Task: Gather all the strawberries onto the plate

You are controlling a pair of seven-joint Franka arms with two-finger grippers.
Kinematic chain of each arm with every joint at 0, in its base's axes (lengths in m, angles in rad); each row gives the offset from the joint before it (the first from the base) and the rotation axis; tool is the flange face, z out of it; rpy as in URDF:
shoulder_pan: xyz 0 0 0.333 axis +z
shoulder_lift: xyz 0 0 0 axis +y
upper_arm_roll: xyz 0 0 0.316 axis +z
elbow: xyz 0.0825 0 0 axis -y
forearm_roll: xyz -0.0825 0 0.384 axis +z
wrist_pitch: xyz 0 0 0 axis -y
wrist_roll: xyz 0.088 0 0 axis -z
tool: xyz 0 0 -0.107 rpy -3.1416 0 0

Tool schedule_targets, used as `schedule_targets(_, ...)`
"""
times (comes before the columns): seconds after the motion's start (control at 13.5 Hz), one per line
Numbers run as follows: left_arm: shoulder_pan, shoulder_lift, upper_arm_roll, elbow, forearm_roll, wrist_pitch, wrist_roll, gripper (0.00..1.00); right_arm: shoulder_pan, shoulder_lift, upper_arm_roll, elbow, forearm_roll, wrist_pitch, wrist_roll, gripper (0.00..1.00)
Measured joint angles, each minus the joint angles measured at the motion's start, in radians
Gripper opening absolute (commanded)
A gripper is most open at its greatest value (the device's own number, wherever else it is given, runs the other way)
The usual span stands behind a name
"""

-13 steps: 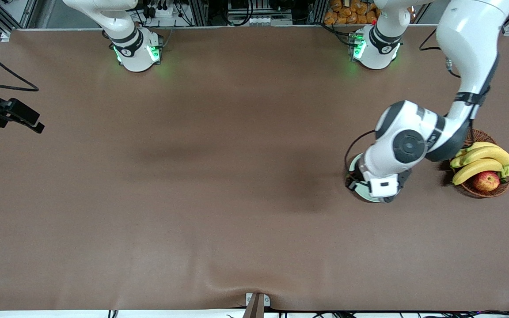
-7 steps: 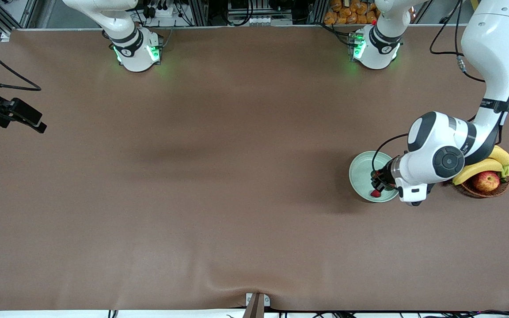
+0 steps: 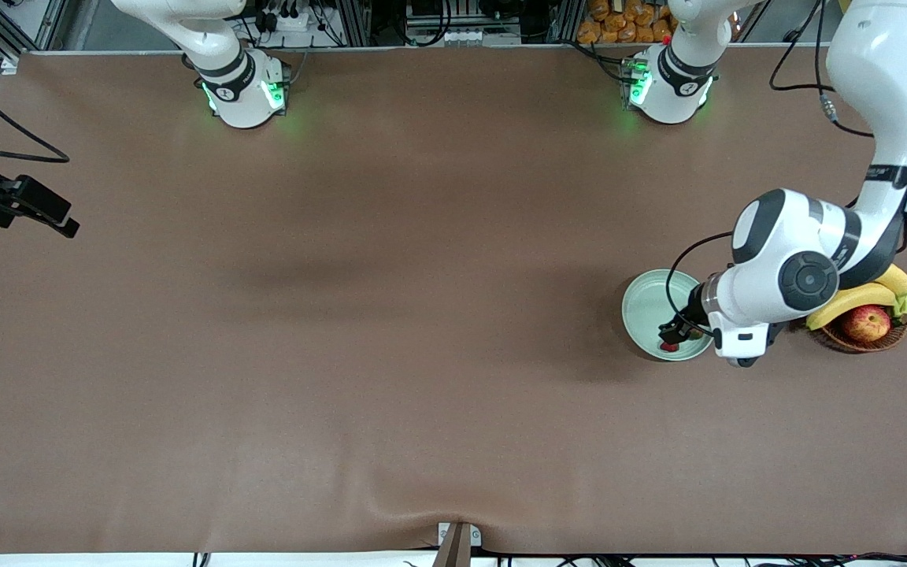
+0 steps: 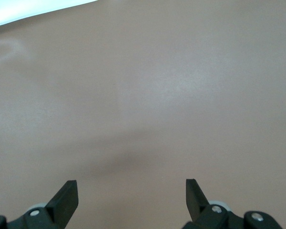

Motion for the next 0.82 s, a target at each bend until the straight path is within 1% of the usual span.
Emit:
schedule_targets(0.22, 0.000, -0.083, -0.010, 0.086, -0.053, -0.117, 0.145, 1.00, 0.000, 0.000, -0.001, 0.000, 0.000, -0.001, 0.000, 1.00)
schedule_targets(0.52, 0.009, -0.133, -0.009, 0.232, -0.079, -0.269, 0.338, 1.00, -0.001, 0.000, -0.002, 0.000, 0.000, -0.003, 0.000, 1.00)
schedule_targets(0.67, 0.018, -0.165, -0.009, 0.259, -0.079, -0.299, 0.395, 1.00, -0.001, 0.000, -0.004, 0.000, 0.000, -0.004, 0.000, 1.00)
schedule_targets(0.82, 0.041, -0.217, -0.009, 0.273, -0.082, -0.339, 0.449, 1.00, -0.001, 0.000, -0.004, 0.000, 0.000, -0.005, 0.000, 1.00)
